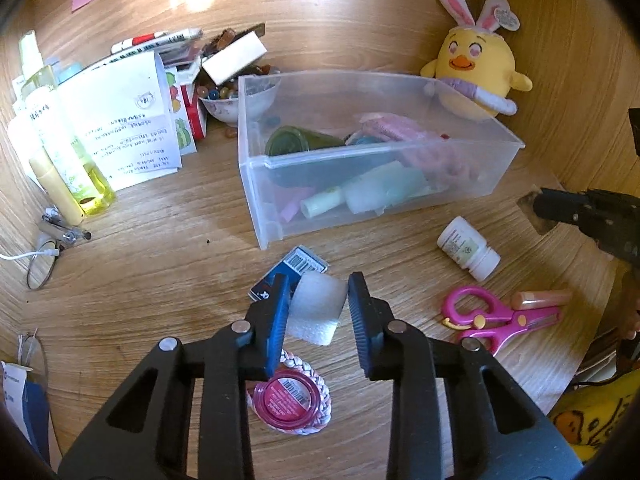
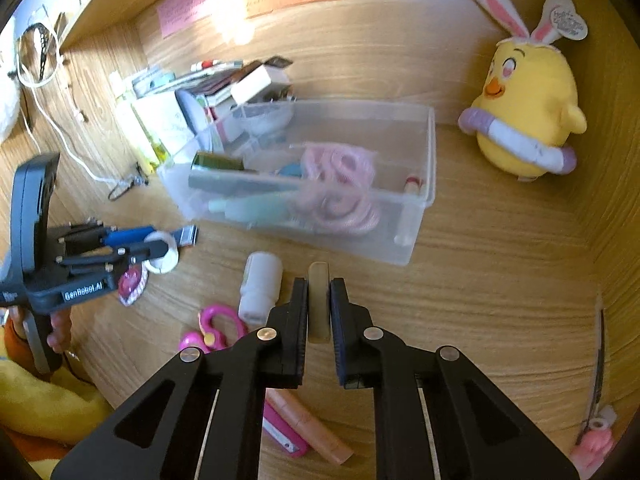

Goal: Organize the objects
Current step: 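Grasp the white tape roll with left tool while right tool grasps a small tan item, then carry tape roll over the box and open left tool while right tool releases tan item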

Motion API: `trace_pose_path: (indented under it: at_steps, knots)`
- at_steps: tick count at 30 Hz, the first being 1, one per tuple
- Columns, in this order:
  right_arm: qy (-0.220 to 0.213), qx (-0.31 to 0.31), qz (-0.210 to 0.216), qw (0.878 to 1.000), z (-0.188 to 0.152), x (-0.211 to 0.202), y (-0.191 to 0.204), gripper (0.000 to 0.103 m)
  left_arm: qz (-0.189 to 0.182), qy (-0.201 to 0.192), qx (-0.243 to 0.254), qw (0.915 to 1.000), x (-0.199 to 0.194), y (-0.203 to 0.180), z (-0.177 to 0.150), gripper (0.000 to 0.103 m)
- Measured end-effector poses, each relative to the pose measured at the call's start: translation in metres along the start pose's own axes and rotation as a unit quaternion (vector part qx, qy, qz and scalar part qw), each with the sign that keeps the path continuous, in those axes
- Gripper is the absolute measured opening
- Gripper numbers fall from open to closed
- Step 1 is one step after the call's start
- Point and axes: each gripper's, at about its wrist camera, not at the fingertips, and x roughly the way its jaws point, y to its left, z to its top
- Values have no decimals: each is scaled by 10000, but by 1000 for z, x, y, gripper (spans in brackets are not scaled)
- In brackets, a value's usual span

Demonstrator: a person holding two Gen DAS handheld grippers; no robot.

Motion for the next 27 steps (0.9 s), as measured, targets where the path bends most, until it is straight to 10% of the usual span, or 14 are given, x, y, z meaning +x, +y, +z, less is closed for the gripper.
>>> trace_pose_path:
  at_steps: [18, 27]
  knots:
    - [-951, -32, 155, 9953, 73, -38, -4, 10, -246, -1440, -168, 9891, -75, -9, 67, 30]
    - [-733, -98, 188, 9971, 95, -9, -5, 10, -402, -1349, -264, 9897, -60, -4, 96, 30]
